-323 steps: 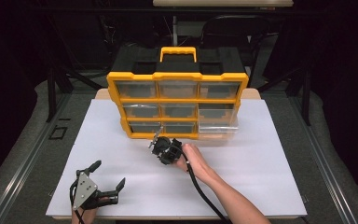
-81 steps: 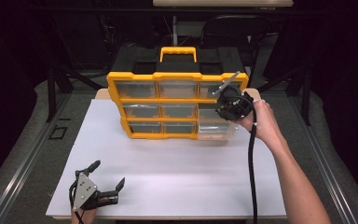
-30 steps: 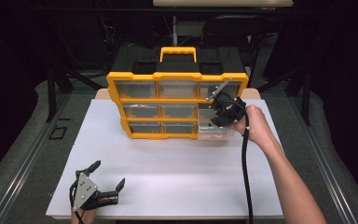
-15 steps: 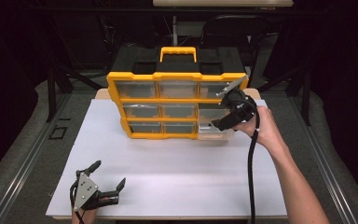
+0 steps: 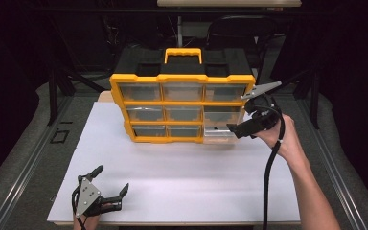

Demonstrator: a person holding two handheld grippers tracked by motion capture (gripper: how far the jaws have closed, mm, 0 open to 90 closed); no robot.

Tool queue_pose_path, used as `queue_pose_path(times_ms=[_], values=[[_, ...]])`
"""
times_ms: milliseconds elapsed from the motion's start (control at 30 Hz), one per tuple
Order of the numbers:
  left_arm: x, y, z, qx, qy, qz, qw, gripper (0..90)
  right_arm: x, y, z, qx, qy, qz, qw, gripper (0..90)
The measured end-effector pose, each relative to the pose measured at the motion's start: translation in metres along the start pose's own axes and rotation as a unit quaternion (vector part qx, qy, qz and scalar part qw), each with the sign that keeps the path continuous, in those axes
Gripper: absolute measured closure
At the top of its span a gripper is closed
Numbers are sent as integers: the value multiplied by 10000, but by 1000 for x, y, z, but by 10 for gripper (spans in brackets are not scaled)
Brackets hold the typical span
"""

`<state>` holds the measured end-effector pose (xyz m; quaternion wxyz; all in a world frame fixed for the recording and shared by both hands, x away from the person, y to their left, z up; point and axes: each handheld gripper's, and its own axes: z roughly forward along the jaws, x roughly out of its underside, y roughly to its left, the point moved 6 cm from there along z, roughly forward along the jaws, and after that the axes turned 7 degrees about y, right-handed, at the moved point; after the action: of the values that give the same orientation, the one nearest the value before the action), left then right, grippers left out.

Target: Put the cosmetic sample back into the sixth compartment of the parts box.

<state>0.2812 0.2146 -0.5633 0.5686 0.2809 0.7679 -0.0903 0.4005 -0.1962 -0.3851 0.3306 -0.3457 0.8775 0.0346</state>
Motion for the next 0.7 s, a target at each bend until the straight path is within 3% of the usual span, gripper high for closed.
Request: queue_pose_path(times_ms=[333,700], values=[[0,0,1,9,14,3,10000,0,41,-3,6,94,-254,276,9993,0],[0,1,-1,-6,-5,-12,10000,0,80,2,23,72,-449,530,9976,0]])
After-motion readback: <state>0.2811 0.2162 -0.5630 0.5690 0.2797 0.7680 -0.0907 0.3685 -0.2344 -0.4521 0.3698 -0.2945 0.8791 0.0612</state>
